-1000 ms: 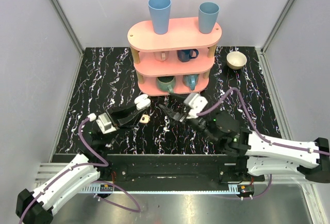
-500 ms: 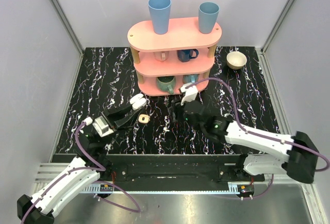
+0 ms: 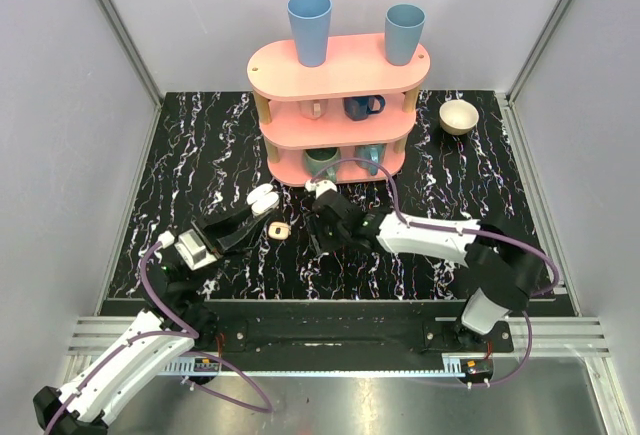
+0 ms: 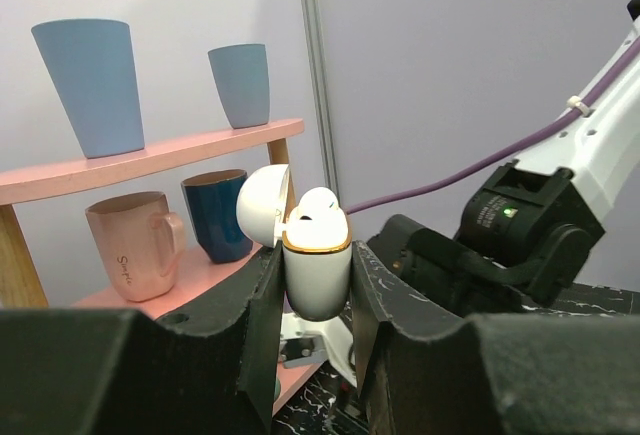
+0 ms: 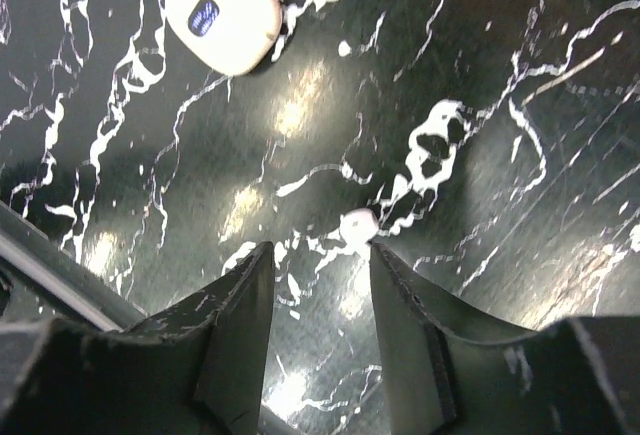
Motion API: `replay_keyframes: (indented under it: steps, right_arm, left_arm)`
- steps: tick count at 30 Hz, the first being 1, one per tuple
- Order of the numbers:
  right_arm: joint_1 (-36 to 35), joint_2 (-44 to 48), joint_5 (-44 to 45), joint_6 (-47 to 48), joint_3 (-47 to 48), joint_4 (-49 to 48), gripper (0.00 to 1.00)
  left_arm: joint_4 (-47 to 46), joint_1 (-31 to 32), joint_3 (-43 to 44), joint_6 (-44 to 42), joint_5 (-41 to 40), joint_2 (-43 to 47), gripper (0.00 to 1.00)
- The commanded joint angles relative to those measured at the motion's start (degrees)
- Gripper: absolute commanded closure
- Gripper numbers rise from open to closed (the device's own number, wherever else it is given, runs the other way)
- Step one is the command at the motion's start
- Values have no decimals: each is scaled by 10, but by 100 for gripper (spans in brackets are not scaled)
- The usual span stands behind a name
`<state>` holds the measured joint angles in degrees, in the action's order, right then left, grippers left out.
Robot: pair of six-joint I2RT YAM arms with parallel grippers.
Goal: Insert the wireless bluetooth earbuds into the charging case
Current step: Pick up the left earbud from the center of the board.
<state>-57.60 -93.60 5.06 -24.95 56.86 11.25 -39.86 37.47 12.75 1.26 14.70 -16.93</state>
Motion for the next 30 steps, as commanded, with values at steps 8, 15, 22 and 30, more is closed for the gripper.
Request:
replay_keyframes:
  steps: [8, 15, 22, 30]
  right_arm:
    - [18, -69, -37, 66, 82, 62, 51]
    - [18, -76, -97, 188, 74, 61, 50]
    - [17, -100, -98, 266, 83, 60, 50]
    - [18, -112, -96, 296, 84, 45, 49]
  left_arm:
    - [-28, 1, 10, -8, -11, 3, 100]
    - [-39, 1, 10, -6, -3, -11, 100]
    - [-41, 1, 10, -6, -1, -14, 100]
    - [-40, 1, 10, -6, -4, -14, 100]
